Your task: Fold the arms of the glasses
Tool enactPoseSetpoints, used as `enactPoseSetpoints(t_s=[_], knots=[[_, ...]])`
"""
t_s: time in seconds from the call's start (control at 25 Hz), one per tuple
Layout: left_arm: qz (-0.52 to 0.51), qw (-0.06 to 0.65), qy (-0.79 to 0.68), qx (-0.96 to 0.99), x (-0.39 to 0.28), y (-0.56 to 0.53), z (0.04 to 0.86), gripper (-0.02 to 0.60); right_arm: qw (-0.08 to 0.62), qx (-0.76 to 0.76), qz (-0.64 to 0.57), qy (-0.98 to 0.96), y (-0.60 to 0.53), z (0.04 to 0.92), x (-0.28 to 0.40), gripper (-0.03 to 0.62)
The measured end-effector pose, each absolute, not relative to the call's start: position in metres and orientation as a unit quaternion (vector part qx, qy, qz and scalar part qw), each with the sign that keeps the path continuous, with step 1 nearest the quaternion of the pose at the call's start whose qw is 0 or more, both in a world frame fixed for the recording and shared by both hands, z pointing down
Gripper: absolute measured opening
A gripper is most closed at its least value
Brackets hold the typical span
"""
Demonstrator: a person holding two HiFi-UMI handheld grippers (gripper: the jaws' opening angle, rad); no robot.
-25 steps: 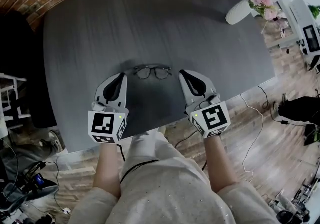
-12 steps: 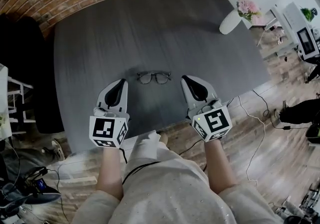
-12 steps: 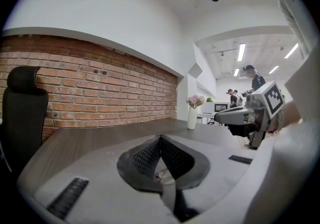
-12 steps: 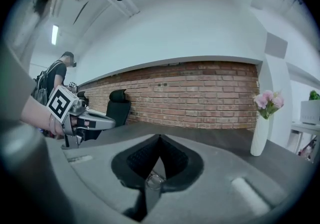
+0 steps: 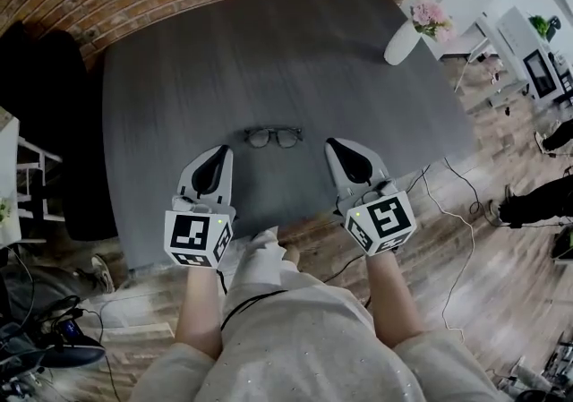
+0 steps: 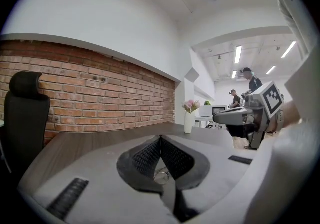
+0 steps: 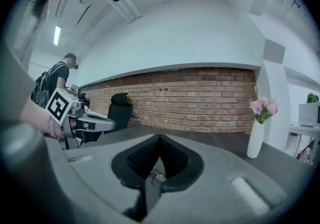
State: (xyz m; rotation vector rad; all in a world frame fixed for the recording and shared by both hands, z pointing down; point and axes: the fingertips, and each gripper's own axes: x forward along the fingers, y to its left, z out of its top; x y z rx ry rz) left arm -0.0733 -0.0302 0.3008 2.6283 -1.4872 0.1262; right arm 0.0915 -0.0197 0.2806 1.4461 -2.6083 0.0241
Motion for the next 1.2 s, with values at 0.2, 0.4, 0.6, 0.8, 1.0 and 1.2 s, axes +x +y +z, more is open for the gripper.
enactPoseSetpoints(t_s=[0.2, 0.4, 0.6, 0.8, 1.0, 1.2], knots=[[0.028, 0.051, -0.496, 0.866, -0.076, -0.019, 0.287, -0.002, 0.068, 0.482, 0.002, -0.874, -0.008, 0.27, 0.092, 0.0], [0.009, 0.044, -0.501, 0.864, -0.084, -0.011, 0.268, -0.002, 0.056, 0.484, -0.002, -0.873, 0.0, 0.258, 0.091, 0.0], [-0.005, 0.042, -0.506, 0.862, -0.088, -0.004, 0.255, -0.002, 0.049, 0.48, -0.003, -0.876, 0.007, 0.25, 0.088, 0.0], [-0.011, 0.045, -0.506, 0.862, -0.09, 0.001, 0.253, -0.002, 0.046, 0.479, -0.008, -0.877, 0.012, 0.244, 0.087, 0.0], [-0.016, 0.048, -0.498, 0.865, -0.09, -0.005, 0.251, -0.002, 0.04, 0.488, -0.006, -0.872, 0.007, 0.24, 0.09, 0.0], [-0.017, 0.05, -0.485, 0.873, -0.093, -0.018, 0.249, -0.002, 0.032, 0.498, -0.009, -0.866, -0.004, 0.233, 0.085, 0.0]])
